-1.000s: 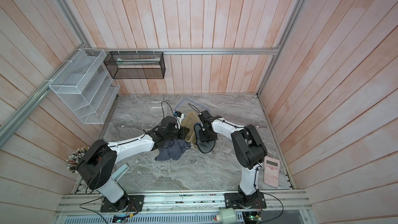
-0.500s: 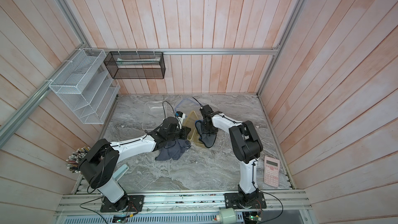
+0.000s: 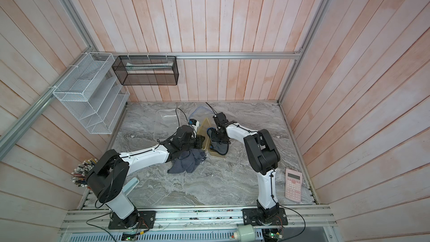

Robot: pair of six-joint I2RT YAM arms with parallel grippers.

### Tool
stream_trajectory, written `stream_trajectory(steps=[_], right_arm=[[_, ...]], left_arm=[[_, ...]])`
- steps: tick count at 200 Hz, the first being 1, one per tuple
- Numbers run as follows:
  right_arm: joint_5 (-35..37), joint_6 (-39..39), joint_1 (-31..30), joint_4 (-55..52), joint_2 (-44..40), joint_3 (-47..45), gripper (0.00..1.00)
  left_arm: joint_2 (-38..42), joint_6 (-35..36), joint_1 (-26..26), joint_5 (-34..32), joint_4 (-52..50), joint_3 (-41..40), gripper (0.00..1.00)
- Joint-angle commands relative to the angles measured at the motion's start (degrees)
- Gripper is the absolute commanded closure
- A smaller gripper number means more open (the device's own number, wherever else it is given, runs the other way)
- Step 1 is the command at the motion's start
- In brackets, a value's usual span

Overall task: Wipe the insides of the lunch boxes
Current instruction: Wipe the dirt inside the lunch box.

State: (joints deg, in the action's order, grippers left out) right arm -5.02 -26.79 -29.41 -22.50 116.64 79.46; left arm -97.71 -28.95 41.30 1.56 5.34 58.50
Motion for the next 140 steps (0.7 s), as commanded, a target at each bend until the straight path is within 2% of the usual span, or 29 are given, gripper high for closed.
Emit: stream_trajectory(steps=[1, 34, 62, 112, 140], right_arm=[[-12.88, 0.81, -6.82, 1.28, 2.53, -2.41, 1.00], [-18.67, 2.31, -9.84, -0.43, -0.70, -6.72, 1.00], [-19.68, 6.08, -10.77, -5.69, -2.83, -9.28, 1.00], [-6.39, 12.08, -9.47, -17.10, -3.18, -10.31, 1.00], [2.63, 13.91, -5.58, -21.33, -2.48, -9.21, 1.00]], left_arm=[[-0.54, 0.84, 2.03, 7.82, 1.03, 1.53, 1.00], [1.06, 0.25, -0.11, 6.00, 1.17, 1.13, 1.00], [2.08, 1.83, -1.22, 3.62, -1.25, 1.53, 1.00], [2.53, 3.75, -1.65, 2.04, -4.09, 1.70, 1.00], [2.90, 4.65, -1.57, 2.00, -5.20, 1.71, 1.00]])
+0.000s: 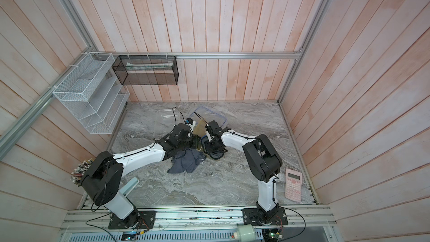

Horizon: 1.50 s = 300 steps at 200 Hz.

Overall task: Wipe the insides of the lunch boxes
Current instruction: Wipe the dirt inside the lunch box.

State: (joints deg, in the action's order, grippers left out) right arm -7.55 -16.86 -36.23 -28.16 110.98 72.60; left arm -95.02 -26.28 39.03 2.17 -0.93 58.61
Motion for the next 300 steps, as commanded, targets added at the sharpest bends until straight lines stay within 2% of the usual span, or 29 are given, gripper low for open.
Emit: stream_trajectory(steps=[1, 62, 100, 124, 155, 209, 255, 300], right_arm=[[5.43, 4.10, 1.38, -15.77, 3.19, -2.32, 1.00], [18.59, 6.23, 9.23, -18.72, 7.53, 4.70, 1.00], [26.26, 5.12, 10.73, -17.05, 11.72, 11.02, 1.00], [27.82, 3.50, 10.70, -14.95, 12.44, 14.96, 1.00], [23.28, -0.21, 10.67, -10.21, 10.06, 16.78, 1.00], [11.17, -5.03, 7.13, 2.31, 7.25, 11.70, 1.00], [-3.34, -2.05, 3.82, 9.99, 7.32, 10.14, 1.00], [-11.78, 2.91, 0.79, 4.12, 7.35, 7.64, 1.00]], left_arm=[[0.24, 2.05, 0.70, 1.36, 1.05, 1.60, 1.00], [-0.08, 4.90, 3.35, -0.33, -2.85, 2.74, 1.00], [-0.72, 4.18, 4.98, 0.41, -2.23, 2.82, 1.00], [-1.61, 3.85, 5.84, 0.77, -2.51, 3.27, 1.00], [-2.40, 2.96, 6.33, 0.89, -2.33, 3.25, 1.00], [-3.86, 2.68, 6.72, 1.88, -1.89, 5.12, 1.00], [-3.77, 2.07, 6.74, 6.30, 1.49, 4.94, 1.00], [-3.43, 0.88, 5.33, 6.95, 3.59, 4.21, 1.00]])
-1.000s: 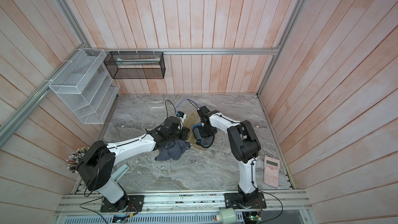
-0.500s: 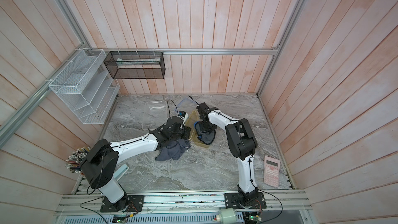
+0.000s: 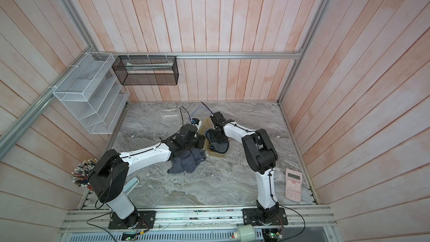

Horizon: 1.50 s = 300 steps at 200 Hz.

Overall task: Wipe the insides of the lunch boxes
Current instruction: Wipe the dirt inside the lunch box.

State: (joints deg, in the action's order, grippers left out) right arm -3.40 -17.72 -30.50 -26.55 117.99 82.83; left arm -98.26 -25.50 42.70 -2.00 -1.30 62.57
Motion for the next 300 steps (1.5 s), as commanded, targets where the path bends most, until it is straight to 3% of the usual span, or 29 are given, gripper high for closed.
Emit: stream_trajectory(steps=[1, 43, 76, 98, 143, 215, 262, 300], right_arm=[[-16.16, 3.84, -5.02, 2.40, 0.32, -2.76, 1.00], [-25.96, 6.98, -7.44, -2.58, -2.13, -8.89, 1.00], [-26.49, 10.34, -8.33, -8.23, -2.55, -10.24, 1.00], [-19.91, 12.75, -7.64, -14.58, -1.71, -9.55, 1.00], [5.36, 12.72, -3.32, -25.25, 0.44, -7.09, 1.00], [28.96, 8.85, 1.91, -26.16, 8.04, 4.27, 1.00], [37.04, 6.03, 1.94, -21.83, 10.50, 11.10, 1.00], [33.95, 5.15, 1.49, -13.17, 5.83, 9.44, 1.00]], left_arm=[[-0.14, 0.05, 1.63, 11.04, 4.00, 0.18, 1.00], [1.83, -0.08, 0.61, 9.08, 7.29, -1.01, 1.00], [1.51, 0.68, 0.34, 8.16, 7.45, 0.11, 1.00], [1.58, 1.57, 0.22, 7.46, 6.56, 0.19, 1.00], [2.91, 3.86, -0.03, 5.05, 3.53, -0.69, 1.00], [2.89, 3.31, 1.31, 7.67, 2.59, -0.12, 1.00], [0.98, 1.63, 2.74, 8.59, 2.62, 0.16, 1.00], [0.48, 0.85, 2.95, 8.96, 3.20, -0.23, 1.00]])
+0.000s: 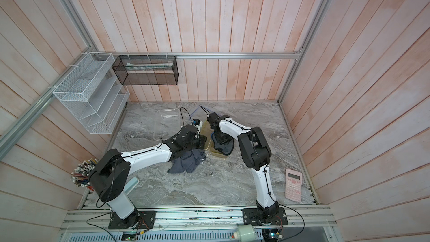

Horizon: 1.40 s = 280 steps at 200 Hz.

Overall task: Wipe the insides of the lunch boxes
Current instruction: Wipe the dirt inside the lunch box.

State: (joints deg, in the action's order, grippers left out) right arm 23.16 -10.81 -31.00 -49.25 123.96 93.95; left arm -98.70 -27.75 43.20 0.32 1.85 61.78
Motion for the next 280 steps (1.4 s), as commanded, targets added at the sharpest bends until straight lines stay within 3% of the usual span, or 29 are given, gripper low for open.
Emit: stream_trajectory(steps=[1, 43, 81, 127, 161, 229, 280], right_arm=[[7.32, -1.76, 1.95, 9.71, -0.17, -1.72, 1.00], [-1.53, -0.33, 1.66, 5.47, 2.97, -2.04, 1.00], [-3.43, 4.45, 1.60, -4.25, 4.05, -4.86, 1.00], [-22.41, 10.07, 0.07, -8.77, 1.84, -7.95, 1.00], [-31.70, 14.38, -1.96, -11.41, 1.09, -9.76, 1.00], [-53.41, 13.91, -1.75, -2.80, 0.25, -11.38, 1.00], [-63.82, 8.66, 0.13, 5.84, 0.94, -10.25, 1.00]], left_arm=[[0.85, 3.08, 2.47, 6.68, -0.02, 0.63, 1.00], [1.09, 3.18, 2.42, 5.79, 0.08, 0.73, 1.00], [1.05, 4.18, 2.18, 4.43, -0.44, 1.07, 1.00], [0.82, 5.46, 1.62, 2.94, -0.18, 2.11, 1.00], [0.43, 5.86, 0.87, 2.58, 0.60, 2.37, 1.00], [0.83, 4.39, 0.64, 4.05, 2.55, 1.06, 1.00], [1.36, 4.72, 0.64, 4.13, 1.97, 0.79, 1.00]])
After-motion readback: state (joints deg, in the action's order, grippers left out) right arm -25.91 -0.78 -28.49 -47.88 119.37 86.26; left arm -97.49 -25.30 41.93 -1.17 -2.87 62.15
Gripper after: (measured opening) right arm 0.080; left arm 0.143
